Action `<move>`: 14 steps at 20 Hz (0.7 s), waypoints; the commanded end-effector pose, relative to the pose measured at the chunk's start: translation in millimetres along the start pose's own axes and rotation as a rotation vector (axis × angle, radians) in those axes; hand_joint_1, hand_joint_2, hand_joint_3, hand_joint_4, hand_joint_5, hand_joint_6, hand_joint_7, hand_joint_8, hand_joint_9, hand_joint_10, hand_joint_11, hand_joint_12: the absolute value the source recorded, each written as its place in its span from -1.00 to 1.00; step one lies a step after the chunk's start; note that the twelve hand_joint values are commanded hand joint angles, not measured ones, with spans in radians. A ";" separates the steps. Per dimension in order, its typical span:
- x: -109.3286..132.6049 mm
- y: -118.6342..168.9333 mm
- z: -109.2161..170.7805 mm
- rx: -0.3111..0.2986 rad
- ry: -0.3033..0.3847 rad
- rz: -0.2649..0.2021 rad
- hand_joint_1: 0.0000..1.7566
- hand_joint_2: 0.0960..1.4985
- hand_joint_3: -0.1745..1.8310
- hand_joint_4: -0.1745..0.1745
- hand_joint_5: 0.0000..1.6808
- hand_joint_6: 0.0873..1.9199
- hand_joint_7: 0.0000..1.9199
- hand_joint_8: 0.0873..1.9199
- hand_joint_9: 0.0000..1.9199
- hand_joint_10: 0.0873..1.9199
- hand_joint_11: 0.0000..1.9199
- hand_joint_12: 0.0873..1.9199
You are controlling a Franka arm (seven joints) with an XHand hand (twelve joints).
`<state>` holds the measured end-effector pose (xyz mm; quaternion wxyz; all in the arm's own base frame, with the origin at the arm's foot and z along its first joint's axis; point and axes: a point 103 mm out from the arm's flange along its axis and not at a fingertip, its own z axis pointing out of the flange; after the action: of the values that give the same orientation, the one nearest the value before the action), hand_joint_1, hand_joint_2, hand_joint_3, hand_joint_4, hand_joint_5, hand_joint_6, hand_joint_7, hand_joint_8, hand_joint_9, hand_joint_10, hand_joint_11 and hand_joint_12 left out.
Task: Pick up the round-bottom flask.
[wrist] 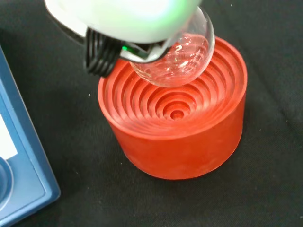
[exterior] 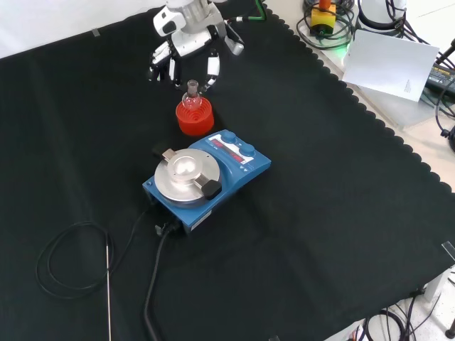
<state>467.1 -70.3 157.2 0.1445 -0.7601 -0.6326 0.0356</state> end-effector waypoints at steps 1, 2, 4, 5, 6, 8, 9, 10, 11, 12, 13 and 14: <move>2.0 -3.1 -25.3 0.027 -0.028 0.008 0.30 -0.34 0.05 0.56 0.46 -0.15 -0.87 -0.38 -0.58 -0.35 -0.77 0.43; 2.3 -4.1 -27.8 0.032 -0.026 0.010 0.30 -0.34 0.05 0.57 0.46 -0.15 -0.87 -0.38 -0.58 -0.36 -0.77 0.43; 3.1 -6.2 -32.7 0.035 -0.033 0.010 0.30 -0.33 0.04 0.64 0.46 -0.15 -0.87 -0.38 -0.58 -0.36 -0.77 0.43; 4.0 -7.2 -35.0 0.033 -0.035 0.009 0.30 -0.33 0.04 0.69 0.45 -0.15 -0.87 -0.38 -0.58 -0.36 -0.77 0.43; 4.9 -8.3 -37.5 0.032 -0.039 0.007 0.29 -0.33 0.04 0.71 0.45 -0.15 -0.87 -0.38 -0.58 -0.36 -0.77 0.43; 8.2 -10.6 -41.8 0.026 -0.047 0.000 0.29 -0.32 0.04 0.74 0.45 -0.15 -0.87 -0.38 -0.59 -0.36 -0.77 0.43; 9.7 -11.8 -43.9 0.023 -0.051 -0.003 0.29 -0.32 0.04 0.75 0.45 -0.14 -0.87 -0.38 -0.59 -0.36 -0.77 0.43; 11.7 -12.9 -45.5 0.021 -0.054 -0.006 0.29 -0.32 0.04 0.75 0.45 -0.15 -0.87 -0.38 -0.59 -0.36 -0.77 0.43; 12.4 -14.0 -47.6 0.020 -0.055 -0.008 0.29 -0.32 0.04 0.76 0.45 -0.15 -0.87 -0.38 -0.59 -0.36 -0.77 0.43; 14.0 -15.0 -49.1 0.020 -0.056 -0.011 0.29 -0.32 0.04 0.76 0.45 -0.15 -0.87 -0.38 -0.59 -0.36 -0.77 0.43; 14.6 -15.8 -51.0 0.023 -0.058 -0.012 0.29 -0.32 0.04 0.76 0.45 -0.15 -0.87 -0.38 -0.59 -0.36 -0.77 0.43; 15.1 -16.5 -52.6 0.024 -0.060 -0.013 0.29 -0.32 0.04 0.77 0.45 -0.15 -0.87 -0.38 -0.59 -0.36 -0.77 0.43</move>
<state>469.4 -66.4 207.2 0.1354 -0.7561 -0.6376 0.0587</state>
